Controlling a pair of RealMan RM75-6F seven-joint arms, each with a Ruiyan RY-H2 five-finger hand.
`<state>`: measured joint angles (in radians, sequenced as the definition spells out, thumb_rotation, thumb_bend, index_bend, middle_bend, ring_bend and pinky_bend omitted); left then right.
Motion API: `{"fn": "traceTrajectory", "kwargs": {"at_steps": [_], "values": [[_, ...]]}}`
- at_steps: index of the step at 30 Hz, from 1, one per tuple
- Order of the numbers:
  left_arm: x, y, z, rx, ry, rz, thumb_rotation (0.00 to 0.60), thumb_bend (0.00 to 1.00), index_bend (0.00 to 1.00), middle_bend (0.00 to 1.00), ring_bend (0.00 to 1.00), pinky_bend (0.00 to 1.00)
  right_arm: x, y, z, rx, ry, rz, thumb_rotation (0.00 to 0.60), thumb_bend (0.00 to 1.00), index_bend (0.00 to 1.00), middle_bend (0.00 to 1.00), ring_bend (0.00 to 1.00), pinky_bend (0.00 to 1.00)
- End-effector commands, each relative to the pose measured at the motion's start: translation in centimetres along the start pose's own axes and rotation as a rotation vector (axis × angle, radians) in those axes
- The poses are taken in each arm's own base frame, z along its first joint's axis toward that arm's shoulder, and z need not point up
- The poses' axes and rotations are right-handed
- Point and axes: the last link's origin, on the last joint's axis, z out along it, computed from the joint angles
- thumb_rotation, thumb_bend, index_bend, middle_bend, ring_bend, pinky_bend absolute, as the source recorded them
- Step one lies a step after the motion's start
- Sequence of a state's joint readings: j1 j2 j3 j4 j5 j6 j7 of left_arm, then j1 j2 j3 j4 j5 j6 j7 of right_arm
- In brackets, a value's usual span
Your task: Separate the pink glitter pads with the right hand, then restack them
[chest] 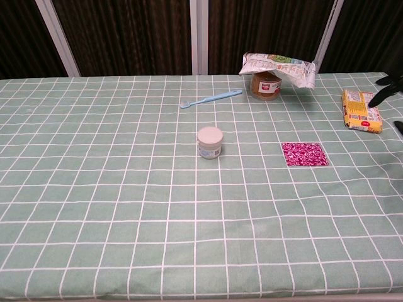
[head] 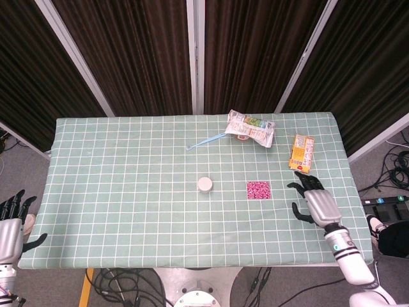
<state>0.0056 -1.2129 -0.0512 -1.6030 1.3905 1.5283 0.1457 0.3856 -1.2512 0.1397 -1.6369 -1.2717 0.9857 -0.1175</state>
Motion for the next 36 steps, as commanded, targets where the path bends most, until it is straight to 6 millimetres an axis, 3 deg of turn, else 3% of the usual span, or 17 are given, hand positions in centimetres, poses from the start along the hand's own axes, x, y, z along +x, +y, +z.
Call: {"fn": "traceTrajectory", "kwargs": {"at_steps": [1, 4, 13, 27, 36], "values": [[0.0, -0.1, 0.0, 0.004, -0.001, -0.001, 0.6, 0.17, 0.22, 0.15, 0.11, 0.13, -2.1, -1.3, 4.0, 0.008, -0.082, -0.018, 0.455, 0.49, 0.27, 0.0, 0.0, 0.0], [-0.1, -0.2, -0.1, 0.006, -0.002, -0.001, 0.6, 0.17, 0.22, 0.15, 0.11, 0.13, -3.2, -1.8, 5.5, 0.007, -0.114, -0.015, 0.427, 0.49, 0.27, 0.0, 0.0, 0.0], [-0.1, -0.1, -0.1, 0.005, -0.007, 0.0, 0.6, 0.17, 0.22, 0.15, 0.11, 0.13, -5.1, -2.5, 8.4, 0.006, -0.152, -0.031, 0.421, 0.49, 0.27, 0.0, 0.0, 0.0], [-0.2, -0.3, -0.2, 0.009, -0.005, -0.005, 0.6, 0.17, 0.22, 0.15, 0.11, 0.13, -7.2, -1.9, 7.8, 0.002, -0.2, -0.062, 0.408, 0.48, 0.27, 0.0, 0.0, 0.0], [-0.3, -0.5, -0.4, 0.02, -0.009, -0.006, 0.6, 0.17, 0.22, 0.15, 0.11, 0.13, -8.0, -2.6, 8.8, 0.009, -0.207, -0.079, 0.378, 0.47, 0.27, 0.0, 0.0, 0.0]]}}
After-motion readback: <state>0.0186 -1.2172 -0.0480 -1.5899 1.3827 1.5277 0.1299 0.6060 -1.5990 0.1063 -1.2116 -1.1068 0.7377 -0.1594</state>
